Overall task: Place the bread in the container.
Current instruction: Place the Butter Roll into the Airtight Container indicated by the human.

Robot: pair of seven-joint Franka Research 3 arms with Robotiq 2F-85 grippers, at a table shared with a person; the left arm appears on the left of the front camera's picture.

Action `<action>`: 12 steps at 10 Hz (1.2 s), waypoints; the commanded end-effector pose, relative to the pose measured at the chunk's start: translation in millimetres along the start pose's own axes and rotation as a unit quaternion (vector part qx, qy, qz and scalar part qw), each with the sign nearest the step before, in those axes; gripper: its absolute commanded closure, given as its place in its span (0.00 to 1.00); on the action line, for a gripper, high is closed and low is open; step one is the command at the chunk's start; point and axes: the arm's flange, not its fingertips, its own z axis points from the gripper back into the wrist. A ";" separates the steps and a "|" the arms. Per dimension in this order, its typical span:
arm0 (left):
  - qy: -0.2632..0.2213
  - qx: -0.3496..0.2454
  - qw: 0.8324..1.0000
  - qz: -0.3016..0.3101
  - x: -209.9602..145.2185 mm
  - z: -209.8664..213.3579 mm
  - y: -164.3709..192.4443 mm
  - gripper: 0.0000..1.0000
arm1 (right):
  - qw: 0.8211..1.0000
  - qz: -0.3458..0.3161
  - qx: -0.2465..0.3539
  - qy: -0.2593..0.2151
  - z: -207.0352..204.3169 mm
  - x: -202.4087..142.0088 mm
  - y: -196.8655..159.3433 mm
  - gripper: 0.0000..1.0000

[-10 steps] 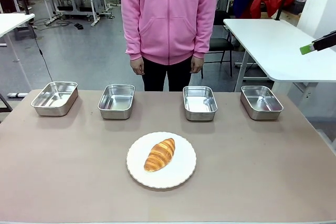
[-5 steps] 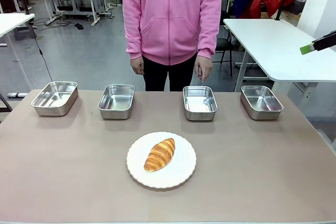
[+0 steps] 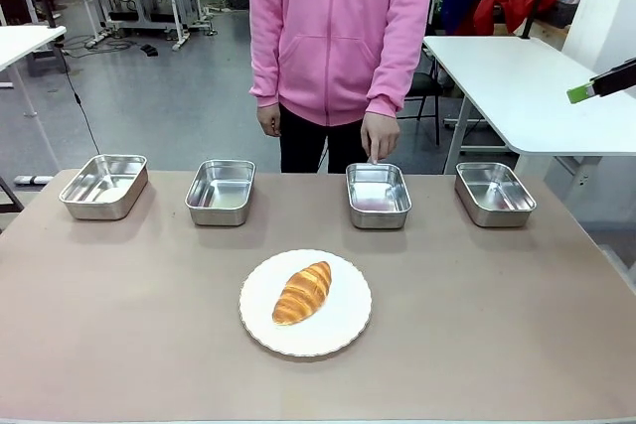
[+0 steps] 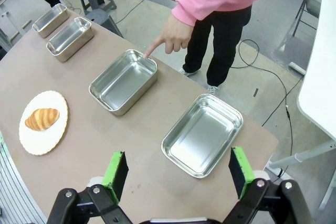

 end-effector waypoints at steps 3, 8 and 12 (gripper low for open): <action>-0.003 -0.003 1.000 -0.007 0.3 2.1 -0.4 0.00 | 1.000 0.000 0.002 -0.004 -0.6 0.6 -0.3 0.00; -0.003 -0.003 1.000 -0.007 0.3 2.1 -0.4 0.00 | 1.000 0.000 0.002 -0.004 -0.6 0.6 -0.3 0.00; -0.003 -0.003 1.000 -0.007 0.3 2.1 -0.4 0.00 | 1.000 0.000 0.000 0.000 0.0 0.0 0.0 0.00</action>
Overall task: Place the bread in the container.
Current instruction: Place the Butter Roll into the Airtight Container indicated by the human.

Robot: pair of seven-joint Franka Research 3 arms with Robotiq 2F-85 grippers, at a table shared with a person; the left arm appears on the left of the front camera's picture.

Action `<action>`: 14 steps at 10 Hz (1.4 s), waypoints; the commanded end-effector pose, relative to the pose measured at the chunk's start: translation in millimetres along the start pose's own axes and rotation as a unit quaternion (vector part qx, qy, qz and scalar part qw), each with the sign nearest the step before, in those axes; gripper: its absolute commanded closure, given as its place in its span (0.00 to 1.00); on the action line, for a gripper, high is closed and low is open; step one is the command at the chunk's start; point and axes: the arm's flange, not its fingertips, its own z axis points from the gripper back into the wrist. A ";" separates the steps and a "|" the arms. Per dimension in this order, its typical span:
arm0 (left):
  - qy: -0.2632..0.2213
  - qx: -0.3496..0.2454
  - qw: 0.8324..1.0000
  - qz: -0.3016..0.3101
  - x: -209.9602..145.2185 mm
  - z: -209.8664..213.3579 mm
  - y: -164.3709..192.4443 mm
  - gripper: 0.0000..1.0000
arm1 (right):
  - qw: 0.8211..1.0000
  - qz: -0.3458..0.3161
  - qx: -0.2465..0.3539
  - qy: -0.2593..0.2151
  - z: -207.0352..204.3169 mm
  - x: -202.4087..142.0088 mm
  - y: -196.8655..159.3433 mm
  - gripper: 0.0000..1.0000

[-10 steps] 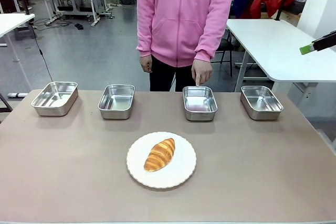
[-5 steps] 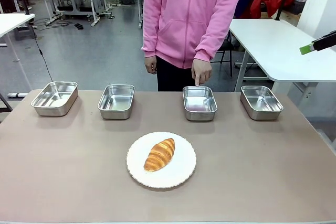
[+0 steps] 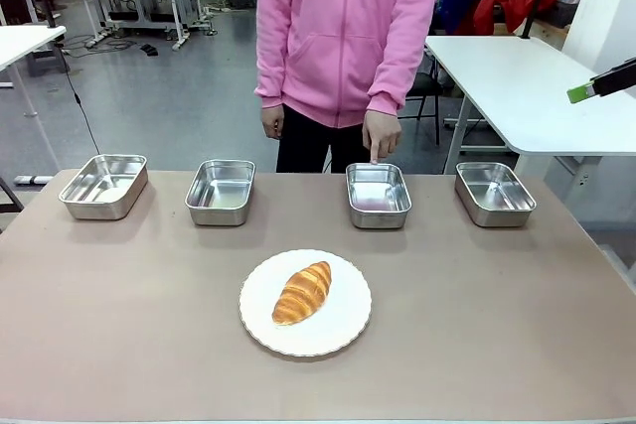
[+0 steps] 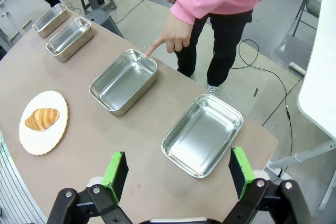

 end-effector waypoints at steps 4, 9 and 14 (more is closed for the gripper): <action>-0.003 -0.003 1.000 -0.007 0.3 2.1 -0.4 0.00 | 0.997 -0.042 -0.065 0.014 -31.8 49.0 93.8 0.00; -0.003 -0.003 1.000 -0.007 0.3 2.1 -0.4 0.00 | 0.982 -0.085 -0.089 0.143 -116.4 80.5 276.1 0.00; -0.003 -0.003 1.000 -0.007 0.3 2.1 -0.4 0.00 | 0.931 -0.275 -0.088 0.225 -197.3 51.7 351.8 0.00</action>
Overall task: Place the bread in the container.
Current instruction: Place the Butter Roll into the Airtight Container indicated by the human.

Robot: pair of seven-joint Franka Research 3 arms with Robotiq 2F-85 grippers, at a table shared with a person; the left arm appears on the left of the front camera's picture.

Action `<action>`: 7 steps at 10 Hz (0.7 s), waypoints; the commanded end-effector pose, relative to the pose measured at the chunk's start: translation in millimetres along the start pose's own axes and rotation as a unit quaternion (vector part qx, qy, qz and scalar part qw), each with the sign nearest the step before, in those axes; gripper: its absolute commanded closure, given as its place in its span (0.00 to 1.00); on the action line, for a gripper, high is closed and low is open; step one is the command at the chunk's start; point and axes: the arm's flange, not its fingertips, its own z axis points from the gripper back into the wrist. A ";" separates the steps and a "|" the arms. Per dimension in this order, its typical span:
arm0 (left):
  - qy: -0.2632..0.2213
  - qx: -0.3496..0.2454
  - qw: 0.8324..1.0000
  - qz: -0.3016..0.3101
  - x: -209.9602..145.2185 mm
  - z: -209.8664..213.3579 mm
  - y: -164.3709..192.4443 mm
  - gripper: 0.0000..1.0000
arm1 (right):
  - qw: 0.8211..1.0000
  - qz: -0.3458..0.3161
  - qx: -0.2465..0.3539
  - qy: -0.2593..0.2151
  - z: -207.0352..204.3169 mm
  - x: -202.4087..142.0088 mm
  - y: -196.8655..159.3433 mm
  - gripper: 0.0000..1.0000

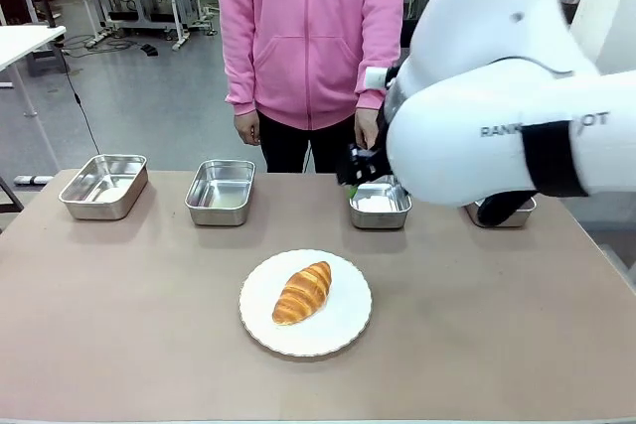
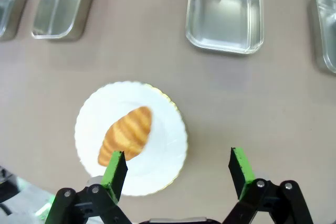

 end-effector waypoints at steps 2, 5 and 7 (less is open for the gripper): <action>-0.003 -0.003 1.000 -0.007 0.0 2.2 -0.9 0.00 | 0.999 0.023 -0.011 -0.027 13.0 2.8 -8.2 0.00; -0.003 -0.003 1.000 -0.007 0.0 2.2 -0.9 0.00 | 0.999 0.023 -0.011 -0.027 13.0 2.8 -8.2 0.00; -0.003 -0.003 1.000 -0.007 0.0 2.2 -0.9 0.00 | 0.999 -0.027 -0.017 -0.014 -3.8 1.8 19.9 0.00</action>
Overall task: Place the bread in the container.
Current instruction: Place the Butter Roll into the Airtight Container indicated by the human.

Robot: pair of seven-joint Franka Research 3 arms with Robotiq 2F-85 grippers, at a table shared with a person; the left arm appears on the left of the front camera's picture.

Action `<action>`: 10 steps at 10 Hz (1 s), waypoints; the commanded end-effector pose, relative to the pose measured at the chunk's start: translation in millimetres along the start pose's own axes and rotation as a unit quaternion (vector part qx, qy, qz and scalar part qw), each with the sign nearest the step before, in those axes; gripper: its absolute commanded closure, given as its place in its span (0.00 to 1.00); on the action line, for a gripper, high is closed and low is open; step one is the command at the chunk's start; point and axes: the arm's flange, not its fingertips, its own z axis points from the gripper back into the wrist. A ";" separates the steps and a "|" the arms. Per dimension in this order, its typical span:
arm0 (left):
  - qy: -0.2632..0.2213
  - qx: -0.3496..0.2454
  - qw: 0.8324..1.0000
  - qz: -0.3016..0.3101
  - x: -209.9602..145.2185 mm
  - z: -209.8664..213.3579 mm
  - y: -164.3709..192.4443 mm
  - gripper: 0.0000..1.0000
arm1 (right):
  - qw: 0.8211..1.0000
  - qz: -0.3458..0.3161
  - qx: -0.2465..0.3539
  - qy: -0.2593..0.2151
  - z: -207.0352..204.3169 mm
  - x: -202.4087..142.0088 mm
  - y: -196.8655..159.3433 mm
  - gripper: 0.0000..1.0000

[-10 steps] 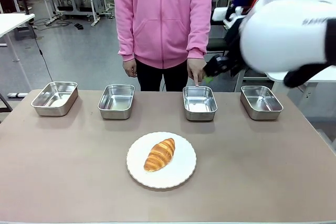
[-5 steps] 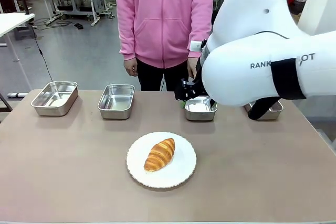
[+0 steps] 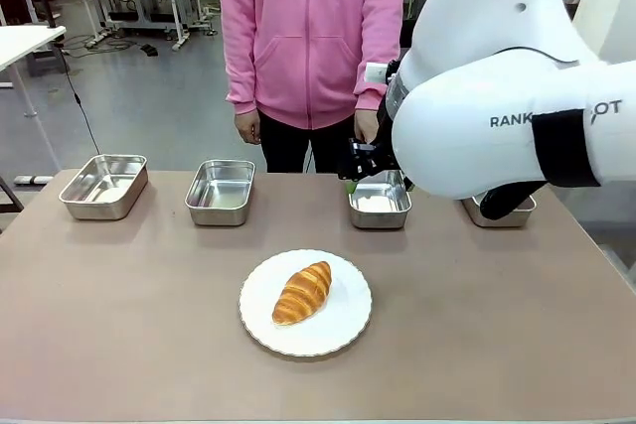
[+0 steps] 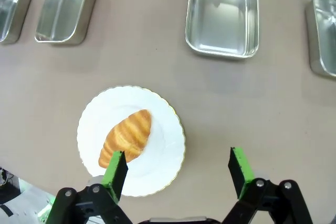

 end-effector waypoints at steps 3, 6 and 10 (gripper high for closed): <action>-0.003 -0.003 1.000 -0.007 -0.1 2.0 -0.9 0.00 | 0.990 -0.142 -0.005 0.026 -59.6 -16.9 76.4 0.00; -0.003 -0.003 1.000 -0.007 -0.1 2.0 -0.9 0.00 | 0.970 -0.234 -0.011 0.067 -88.1 -34.6 101.5 0.00; -0.003 -0.003 1.000 -0.007 -0.1 2.0 -0.9 0.00 | 0.956 -0.275 -0.041 0.089 -130.9 -52.5 111.1 0.00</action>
